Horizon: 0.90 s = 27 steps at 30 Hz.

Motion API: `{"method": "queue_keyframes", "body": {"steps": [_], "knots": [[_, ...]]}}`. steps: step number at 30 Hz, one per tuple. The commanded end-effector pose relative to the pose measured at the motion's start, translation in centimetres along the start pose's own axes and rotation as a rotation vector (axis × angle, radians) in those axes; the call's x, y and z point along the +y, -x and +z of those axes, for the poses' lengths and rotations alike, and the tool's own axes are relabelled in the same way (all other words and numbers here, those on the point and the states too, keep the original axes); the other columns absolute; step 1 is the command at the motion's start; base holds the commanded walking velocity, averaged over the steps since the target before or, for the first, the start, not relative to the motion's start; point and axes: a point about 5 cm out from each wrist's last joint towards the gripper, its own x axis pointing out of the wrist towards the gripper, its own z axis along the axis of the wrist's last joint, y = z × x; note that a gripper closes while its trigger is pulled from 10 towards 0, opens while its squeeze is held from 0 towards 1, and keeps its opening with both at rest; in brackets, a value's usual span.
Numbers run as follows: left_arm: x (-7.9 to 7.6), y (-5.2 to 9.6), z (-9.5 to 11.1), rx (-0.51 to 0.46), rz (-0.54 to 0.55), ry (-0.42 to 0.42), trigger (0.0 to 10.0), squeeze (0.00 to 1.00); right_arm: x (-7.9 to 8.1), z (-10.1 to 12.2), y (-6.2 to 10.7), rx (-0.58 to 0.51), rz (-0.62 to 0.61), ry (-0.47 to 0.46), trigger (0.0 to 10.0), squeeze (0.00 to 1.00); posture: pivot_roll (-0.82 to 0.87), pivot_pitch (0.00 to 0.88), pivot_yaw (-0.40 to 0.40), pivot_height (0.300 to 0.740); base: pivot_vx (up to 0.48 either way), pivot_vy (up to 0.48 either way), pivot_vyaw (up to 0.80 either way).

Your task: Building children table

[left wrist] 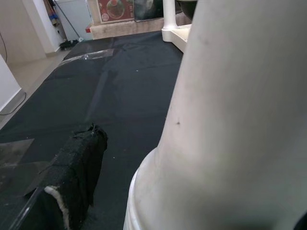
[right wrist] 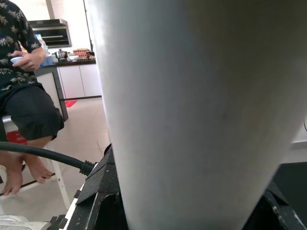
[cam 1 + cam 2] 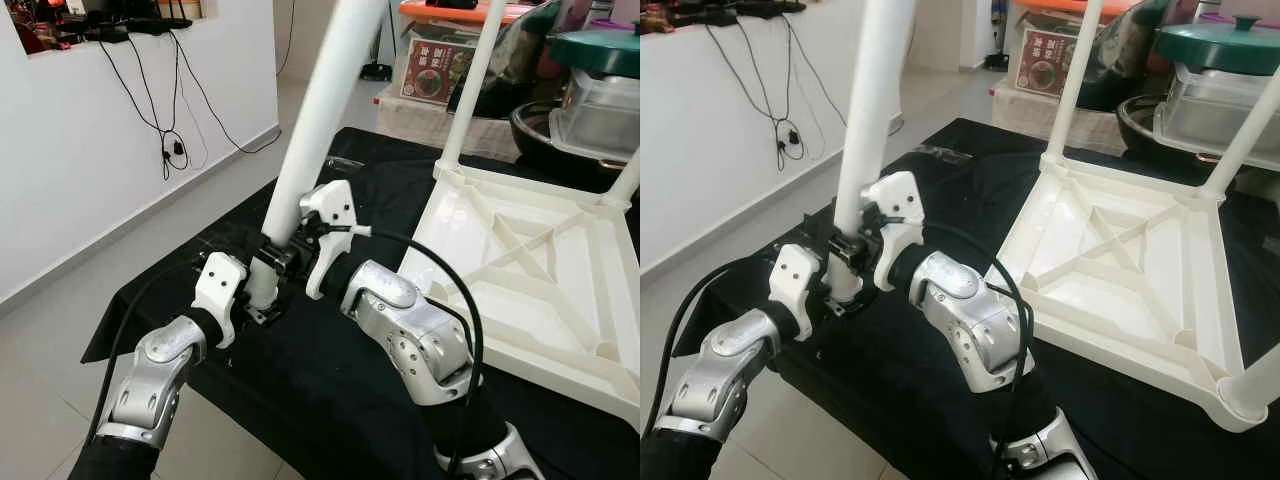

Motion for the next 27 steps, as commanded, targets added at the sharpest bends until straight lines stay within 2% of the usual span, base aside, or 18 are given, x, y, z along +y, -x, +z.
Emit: {"method": "queue_keyframes", "body": {"steps": [1,4,5,18,19,21,22,23,27], "knots": [[0.2,-0.2,0.3,-0.012,0.009,-0.014,10.0,0.0,0.1,-0.8,0.1,0.034,0.007,-0.006,0.0,0.0,0.06,0.0,-0.001,0.74,0.0,0.0,0.0],[0.0,0.0,0.0,-0.01,-0.003,-0.039,9.8,0.0,0.1,-0.7,0.1,0.031,0.01,-0.019,0.0,0.0,0.06,0.0,-0.002,0.74,0.0,0.0,0.0],[-0.1,0.2,-0.1,-0.012,-0.014,-0.046,0.0,0.0,0.0,-0.6,0.1,0.028,0.012,-0.025,0.0,0.0,0.06,0.0,-0.002,0.74,0.0,0.0,0.0],[-0.5,0.5,-0.5,-0.008,-0.033,-0.057,0.0,0.0,-0.2,-0.3,0.0,0.013,0.004,-0.055,0.0,0.0,0.06,0.0,-0.006,0.74,0.0,0.0,0.0],[-0.7,0.5,-0.6,0.006,-0.051,-0.052,0.0,0.0,-0.3,-0.3,0.0,0.019,0.001,-0.063,4.2,0.0,0.06,0.0,-0.008,0.74,0.0,0.0,0.0],[-0.7,0.5,-0.6,0.006,-0.051,-0.052,0.0,0.0,-0.3,-0.3,0.0,0.019,0.001,-0.063,4.2,0.0,0.06,0.0,-0.008,0.74,0.0,0.0,0.0],[-0.9,0.6,-0.6,0.018,-0.076,-0.052,10.0,0.0,-0.4,-0.2,0.0,0.009,0.008,-0.09,10.0,0.0,0.06,0.0,-0.008,0.74,0.0,0.0,0.0],[-1.1,0.7,-0.5,0.025,-0.094,-0.063,10.0,0.0,-0.4,-0.2,0.0,0.004,0.013,-0.1,10.0,1.0,0.06,0.0,-0.01,0.74,0.0,0.0,0.0],[-0.8,1.5,0.0,0.028,-0.132,-0.091,10.0,0.0,-0.7,0.2,0.1,-0.016,0.024,-0.12,10.0,1.0,0.07,0.0,-0.012,0.74,0.0,0.0,0.0]]}}
